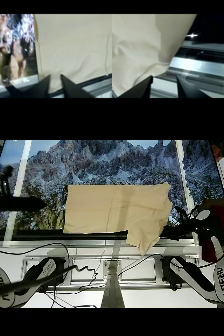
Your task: Fold the clothes and pants, and hang the long-sleeved shirts on hangers.
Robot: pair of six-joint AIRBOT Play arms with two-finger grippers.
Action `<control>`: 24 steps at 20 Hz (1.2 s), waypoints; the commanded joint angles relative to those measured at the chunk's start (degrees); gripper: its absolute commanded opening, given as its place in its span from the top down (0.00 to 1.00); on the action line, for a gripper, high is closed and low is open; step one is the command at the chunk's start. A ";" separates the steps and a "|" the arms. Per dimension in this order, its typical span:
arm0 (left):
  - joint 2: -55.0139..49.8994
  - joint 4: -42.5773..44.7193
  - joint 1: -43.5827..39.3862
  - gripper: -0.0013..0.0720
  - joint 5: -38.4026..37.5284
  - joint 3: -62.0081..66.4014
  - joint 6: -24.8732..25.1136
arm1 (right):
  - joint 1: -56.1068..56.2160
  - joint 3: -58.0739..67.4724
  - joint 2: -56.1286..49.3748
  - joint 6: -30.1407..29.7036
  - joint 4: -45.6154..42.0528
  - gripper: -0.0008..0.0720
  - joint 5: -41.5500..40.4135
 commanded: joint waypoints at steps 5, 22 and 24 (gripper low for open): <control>0.50 1.97 0.07 0.23 2.51 -13.70 0.22 | 0.02 -0.72 -7.39 0.35 4.28 0.47 -3.26; 0.39 -0.87 -0.02 0.25 15.06 -28.59 -0.83 | 5.20 2.60 2.01 -0.15 12.61 0.97 -6.19; 0.39 -3.45 -0.61 0.26 15.80 -29.33 1.77 | 6.40 2.60 2.03 -0.15 13.29 0.97 -7.82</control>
